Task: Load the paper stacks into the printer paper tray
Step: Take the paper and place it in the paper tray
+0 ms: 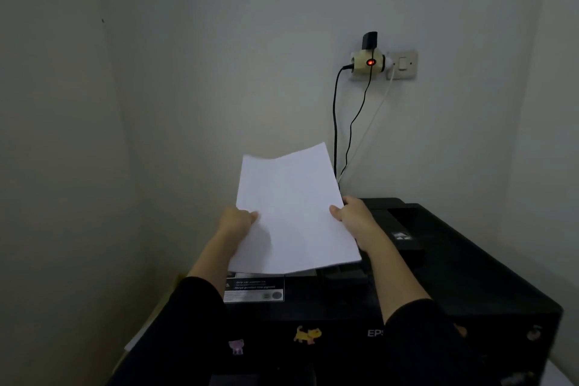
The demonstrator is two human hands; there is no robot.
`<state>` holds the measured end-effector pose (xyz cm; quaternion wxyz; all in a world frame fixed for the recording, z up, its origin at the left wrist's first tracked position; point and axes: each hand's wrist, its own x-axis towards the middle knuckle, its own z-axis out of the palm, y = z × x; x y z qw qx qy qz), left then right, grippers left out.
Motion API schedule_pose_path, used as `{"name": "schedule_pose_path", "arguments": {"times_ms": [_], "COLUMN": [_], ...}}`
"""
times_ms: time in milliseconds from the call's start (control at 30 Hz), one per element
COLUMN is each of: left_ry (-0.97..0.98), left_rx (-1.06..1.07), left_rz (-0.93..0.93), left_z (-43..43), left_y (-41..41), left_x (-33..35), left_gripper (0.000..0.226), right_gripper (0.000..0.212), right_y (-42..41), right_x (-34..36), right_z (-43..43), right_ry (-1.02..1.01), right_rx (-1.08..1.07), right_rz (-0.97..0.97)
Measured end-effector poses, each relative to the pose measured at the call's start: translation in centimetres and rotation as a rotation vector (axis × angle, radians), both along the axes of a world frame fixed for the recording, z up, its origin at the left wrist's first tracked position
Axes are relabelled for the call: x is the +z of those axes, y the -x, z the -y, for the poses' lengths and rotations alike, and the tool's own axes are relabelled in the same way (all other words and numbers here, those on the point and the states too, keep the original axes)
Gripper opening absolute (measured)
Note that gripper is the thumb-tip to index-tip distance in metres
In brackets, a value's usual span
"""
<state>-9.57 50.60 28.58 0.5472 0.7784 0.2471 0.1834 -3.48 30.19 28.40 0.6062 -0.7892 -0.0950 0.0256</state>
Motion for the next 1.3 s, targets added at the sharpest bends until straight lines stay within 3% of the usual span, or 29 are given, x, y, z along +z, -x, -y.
{"name": "schedule_pose_path", "arguments": {"times_ms": [200, 367, 633, 767, 867, 1000, 1300], "left_ry": [-0.235, -0.177, -0.119, -0.106, -0.110, -0.105, -0.211], "left_rx": [0.131, 0.130, -0.037, 0.019, 0.063, 0.044, 0.144], "left_rz": [0.210, 0.383, 0.297, 0.284, 0.277, 0.251, 0.308], "left_z": [0.8, 1.4, 2.0, 1.7, 1.8, 2.3, 4.1], "left_y": [0.1, 0.9, 1.6, 1.5, 1.8, 2.6, 3.5], "left_x": [1.5, 1.5, -1.7, -1.8, -1.8, -1.6, -0.2], "left_gripper": [0.034, 0.033, 0.039, 0.007, 0.028, 0.010, 0.013], "right_gripper": [0.029, 0.035, 0.054, 0.047, 0.046, 0.049, 0.031], "right_y": [0.8, 1.4, 3.1, 3.0, 3.0, 3.2, 3.5], "right_x": [1.6, 1.5, -0.3, -0.2, -0.7, -1.1, -0.4], "right_z": [-1.8, -2.9, -3.3, -3.5, -3.7, -3.8, -2.3], "right_ry": [-0.092, -0.144, -0.030, 0.003, -0.008, -0.060, -0.103], "right_rx": [-0.115, -0.182, -0.091, -0.145, -0.165, -0.173, -0.266], "right_rz": [0.168, 0.309, 0.248, 0.247, 0.256, 0.241, 0.275]}}
